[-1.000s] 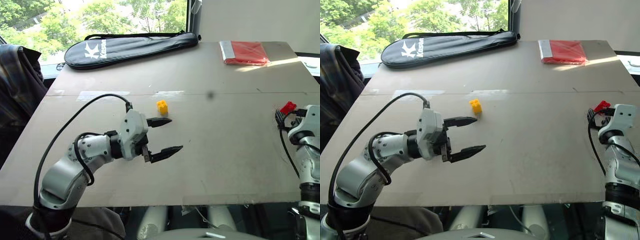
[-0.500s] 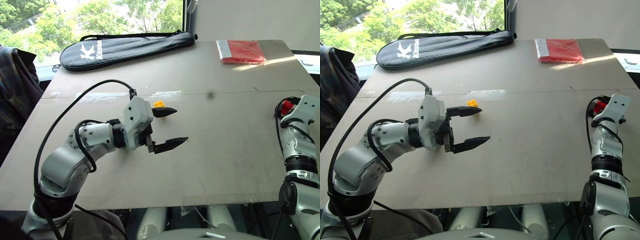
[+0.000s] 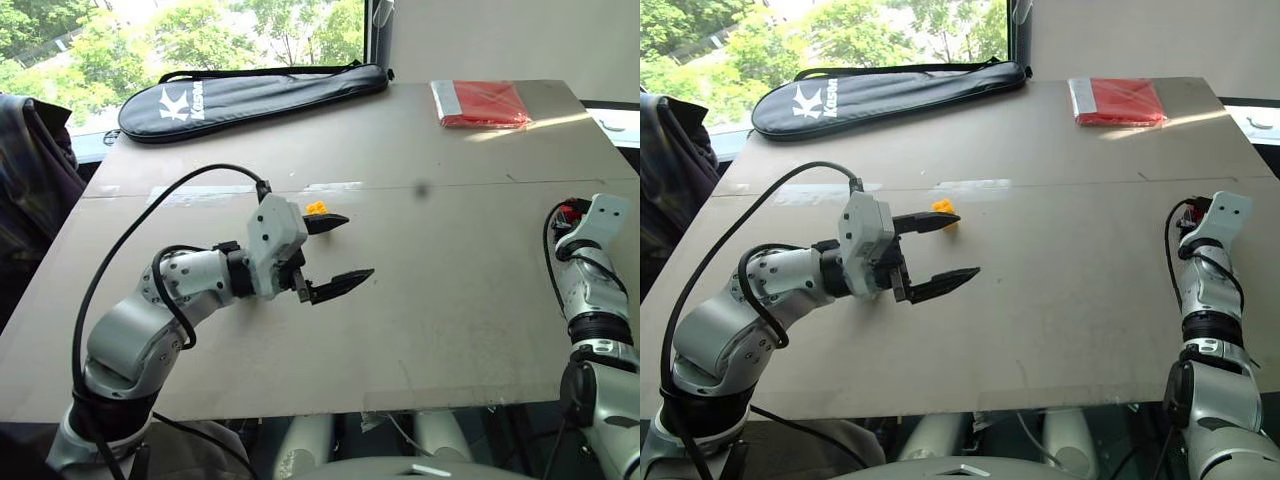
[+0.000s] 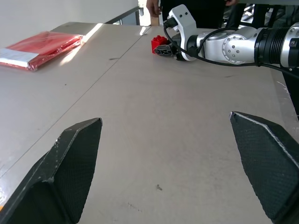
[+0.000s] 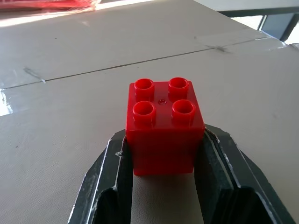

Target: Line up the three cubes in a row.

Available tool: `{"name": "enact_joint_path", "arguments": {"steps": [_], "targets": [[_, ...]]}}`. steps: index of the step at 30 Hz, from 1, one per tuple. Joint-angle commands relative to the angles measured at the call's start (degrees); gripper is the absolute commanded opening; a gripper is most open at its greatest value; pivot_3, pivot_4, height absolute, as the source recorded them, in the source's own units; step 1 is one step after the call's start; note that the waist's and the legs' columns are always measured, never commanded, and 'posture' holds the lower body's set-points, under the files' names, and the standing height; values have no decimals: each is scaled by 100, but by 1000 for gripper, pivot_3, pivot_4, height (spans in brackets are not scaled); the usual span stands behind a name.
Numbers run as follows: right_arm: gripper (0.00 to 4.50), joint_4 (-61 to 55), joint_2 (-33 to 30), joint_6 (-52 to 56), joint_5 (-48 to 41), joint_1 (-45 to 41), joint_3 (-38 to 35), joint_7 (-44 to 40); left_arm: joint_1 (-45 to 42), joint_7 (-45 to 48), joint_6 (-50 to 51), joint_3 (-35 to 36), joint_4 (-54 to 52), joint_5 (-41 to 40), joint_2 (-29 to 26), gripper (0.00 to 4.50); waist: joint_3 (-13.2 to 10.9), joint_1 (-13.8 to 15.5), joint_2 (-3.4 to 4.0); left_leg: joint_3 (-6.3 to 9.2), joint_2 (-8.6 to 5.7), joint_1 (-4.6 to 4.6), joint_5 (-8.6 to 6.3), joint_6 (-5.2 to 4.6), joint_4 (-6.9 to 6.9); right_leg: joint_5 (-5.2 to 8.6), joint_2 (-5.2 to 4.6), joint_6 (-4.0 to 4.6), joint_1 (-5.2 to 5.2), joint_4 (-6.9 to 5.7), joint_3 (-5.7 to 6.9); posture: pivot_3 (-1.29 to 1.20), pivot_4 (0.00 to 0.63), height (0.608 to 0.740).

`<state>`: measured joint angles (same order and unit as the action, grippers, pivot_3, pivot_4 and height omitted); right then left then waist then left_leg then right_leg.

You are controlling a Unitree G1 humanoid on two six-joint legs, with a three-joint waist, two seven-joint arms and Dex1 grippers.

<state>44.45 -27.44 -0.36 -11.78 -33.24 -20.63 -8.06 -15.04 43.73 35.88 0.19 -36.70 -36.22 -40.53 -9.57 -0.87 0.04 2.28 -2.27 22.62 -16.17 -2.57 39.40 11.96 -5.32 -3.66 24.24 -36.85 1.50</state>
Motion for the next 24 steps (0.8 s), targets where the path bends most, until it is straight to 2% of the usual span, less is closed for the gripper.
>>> {"name": "enact_joint_path", "arguments": {"steps": [1, 4, 7, 11, 15, 18, 21, 24], "targets": [[1254, -958, -225, 148, -520, 401, 230, -1780, 220, 192, -185, 166, -190, 48, -203, 4500, 0, -1, 0, -1, 1, 0, 0, -1, 0, 0, 0, 0, 1, 0, 0, 0, 150, 694], [1254, -1773, -343, 594, -1102, 955, 405, -3180, 491, 409, -403, 150, -114, 238, -380, 4500, 0, 3, 1, -1, 9, -1, -14, -24, 0, 0, 5, 0, 1, 0, 0, 0, 150, 694], [1254, -2330, -563, 1009, -1395, 1420, 629, -4171, 675, 559, -600, 183, -34, 294, -415, 4500, -1, 14, 2, 0, 19, -5, -16, -27, 0, 0, 10, 1, -1, 0, 2, 0, 150, 694], [1254, -2616, -813, 420, -1651, 1873, 928, -6038, 1011, 934, -1084, 92, 189, 631, -575, 4500, -1, 24, 2, -2, 20, -9, -17, -27, 0, -3, 11, 10, -1, 1, 3, 0, 150, 694], [1254, -2141, -1009, -297, -1687, 1778, 1155, -7742, 1085, 919, -1206, 123, 317, 667, -471, 4500, -8, 16, -5, -11, 31, -17, -16, -27, 1, -4, 19, 25, -4, 1, 0, 0, 150, 694], [1254, -1460, -1183, -926, -1259, 1490, 1540, -8352, 1106, 894, -1256, 129, 322, 691, -412, 4500, -15, 20, -14, -21, 39, -30, -16, -25, 4, -8, 23, 40, -12, 1, -1, 0, 150, 694], [1254, -1024, -1465, -1586, -1483, 1211, 2319, -8444, 1193, 863, -1262, 123, 240, 700, -383, 4500, -19, 14, -17, -25, 43, -47, -16, -24, 1, -8, 24, 42, -24, 1, -2, 0, 150, 694], [1254, -576, -1445, -1649, -1793, 860, 2592, -8444, 1279, 812, -1255, 104, 147, 704, -358, 4500, -25, 5, -19, -30, 47, -49, -16, -23, 0, -9, 24, 44, -22, 1, -9, 0, 150, 694]]}}
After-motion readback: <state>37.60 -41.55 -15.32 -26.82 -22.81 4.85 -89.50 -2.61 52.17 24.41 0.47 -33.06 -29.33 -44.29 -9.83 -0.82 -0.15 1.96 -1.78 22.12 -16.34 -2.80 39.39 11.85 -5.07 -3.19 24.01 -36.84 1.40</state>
